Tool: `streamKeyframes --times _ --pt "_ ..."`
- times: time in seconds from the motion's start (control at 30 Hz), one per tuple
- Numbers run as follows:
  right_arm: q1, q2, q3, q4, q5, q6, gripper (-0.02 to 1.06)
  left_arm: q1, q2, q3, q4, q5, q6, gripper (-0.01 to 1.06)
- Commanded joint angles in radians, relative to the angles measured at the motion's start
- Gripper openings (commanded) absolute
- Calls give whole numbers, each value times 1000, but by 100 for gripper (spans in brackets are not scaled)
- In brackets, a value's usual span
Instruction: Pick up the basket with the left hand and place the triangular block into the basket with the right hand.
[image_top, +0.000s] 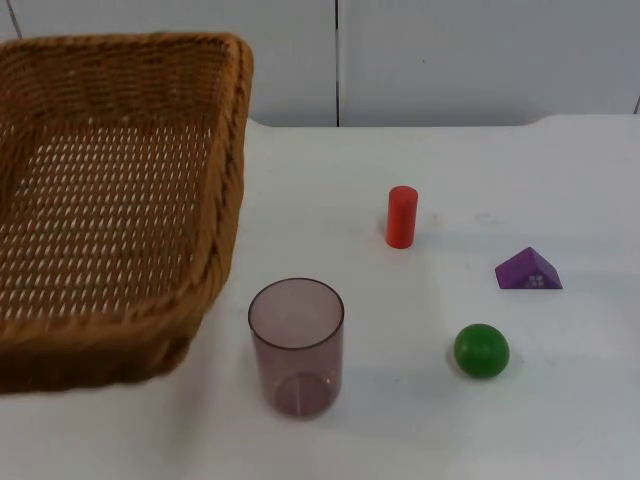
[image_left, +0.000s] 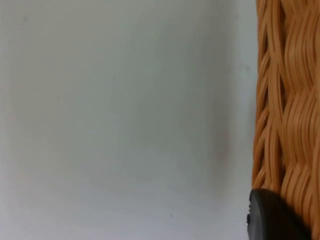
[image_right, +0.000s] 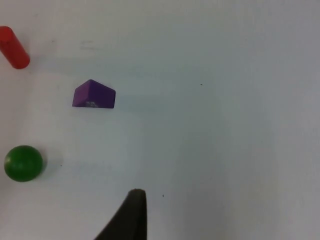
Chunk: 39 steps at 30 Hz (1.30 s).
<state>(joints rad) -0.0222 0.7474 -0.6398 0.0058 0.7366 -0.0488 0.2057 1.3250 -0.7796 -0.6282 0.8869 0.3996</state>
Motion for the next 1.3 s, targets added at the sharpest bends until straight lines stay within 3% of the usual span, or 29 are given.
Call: streamKeyframes --times 0.0,0.2,0.73,0.93,1.07,1.17,1.27 --pt "-4 -3 -6 5 3 -8 105 6 -58 48 -32 5 20 0" --pt "-4 -3 -6 7 3 -8 105 6 -135 118 -15 5 24 0" --pt "-4 54 -8 29 37 -62 105 6 -86 127 -21 -3 40 0" --pt "-4 231 -118 159 89 -222 105 6 -86 127 -63 -2 40 0" --pt "-4 354 -220 191 116 -273 105 6 -86 127 -63 -2 40 0" --pt "0 469 -307 242 128 -397 105 6 -86 127 -65 -2 40 0" --pt "40 569 -374 230 141 -450 105 6 -86 127 -67 -2 40 0"
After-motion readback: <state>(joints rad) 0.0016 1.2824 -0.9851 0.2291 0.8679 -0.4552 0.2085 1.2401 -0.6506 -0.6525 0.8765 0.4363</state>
